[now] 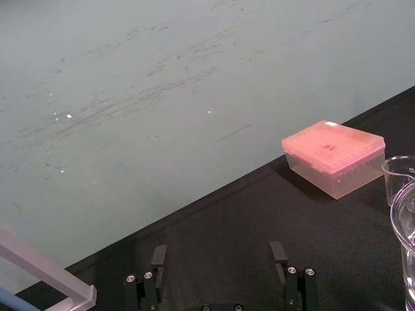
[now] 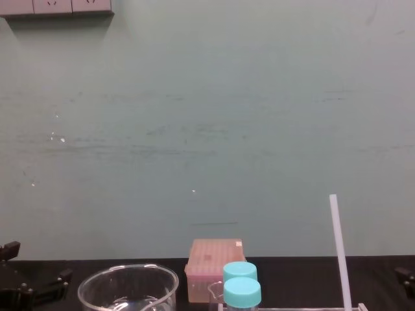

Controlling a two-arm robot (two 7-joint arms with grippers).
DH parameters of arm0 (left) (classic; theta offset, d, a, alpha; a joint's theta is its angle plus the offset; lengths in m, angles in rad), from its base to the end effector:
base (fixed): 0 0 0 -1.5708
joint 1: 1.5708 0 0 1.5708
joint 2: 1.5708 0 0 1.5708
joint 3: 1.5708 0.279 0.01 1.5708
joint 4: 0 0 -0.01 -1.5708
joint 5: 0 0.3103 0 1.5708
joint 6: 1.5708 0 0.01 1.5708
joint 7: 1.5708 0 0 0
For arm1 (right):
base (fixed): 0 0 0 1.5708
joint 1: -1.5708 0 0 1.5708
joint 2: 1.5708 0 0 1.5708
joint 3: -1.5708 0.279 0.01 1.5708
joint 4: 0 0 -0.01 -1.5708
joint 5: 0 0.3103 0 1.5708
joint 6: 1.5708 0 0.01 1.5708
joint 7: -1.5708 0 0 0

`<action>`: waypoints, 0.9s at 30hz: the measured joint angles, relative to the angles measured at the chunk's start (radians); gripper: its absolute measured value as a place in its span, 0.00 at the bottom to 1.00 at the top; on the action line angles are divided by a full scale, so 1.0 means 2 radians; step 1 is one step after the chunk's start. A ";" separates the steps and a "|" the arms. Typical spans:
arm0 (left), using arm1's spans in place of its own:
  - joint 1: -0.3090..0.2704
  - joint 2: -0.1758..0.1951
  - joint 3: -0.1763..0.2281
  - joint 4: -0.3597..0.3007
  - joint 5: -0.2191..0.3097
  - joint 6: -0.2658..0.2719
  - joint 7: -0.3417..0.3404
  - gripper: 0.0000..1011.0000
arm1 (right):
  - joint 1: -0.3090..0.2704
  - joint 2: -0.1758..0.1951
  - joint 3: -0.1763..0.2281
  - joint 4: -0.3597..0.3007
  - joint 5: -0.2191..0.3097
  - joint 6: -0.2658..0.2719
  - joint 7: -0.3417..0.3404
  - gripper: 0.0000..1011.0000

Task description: Pick up the stirring rod with one hand, then place it down.

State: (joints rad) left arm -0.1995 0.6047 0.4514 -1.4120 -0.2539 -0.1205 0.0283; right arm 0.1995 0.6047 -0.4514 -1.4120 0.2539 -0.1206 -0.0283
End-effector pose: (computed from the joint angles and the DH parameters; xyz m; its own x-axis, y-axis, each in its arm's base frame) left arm 0.3577 0.0760 -0.2937 0.2923 0.8803 0.3738 -0.9553 0.2873 0.0703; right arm 0.3577 -0.0760 -0.2937 0.2923 -0.8803 0.3737 0.9552 0.2873 -0.0702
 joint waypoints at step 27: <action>0.000 0.000 0.000 0.000 0.000 0.000 0.000 0.99 | 0.001 -0.004 0.013 0.001 0.017 -0.001 0.016 0.99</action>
State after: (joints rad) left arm -0.1995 0.6047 0.4514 -1.4120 -0.2539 -0.1205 0.0283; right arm 0.2022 0.5966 -0.4253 -1.4091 0.2872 -0.1226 0.0030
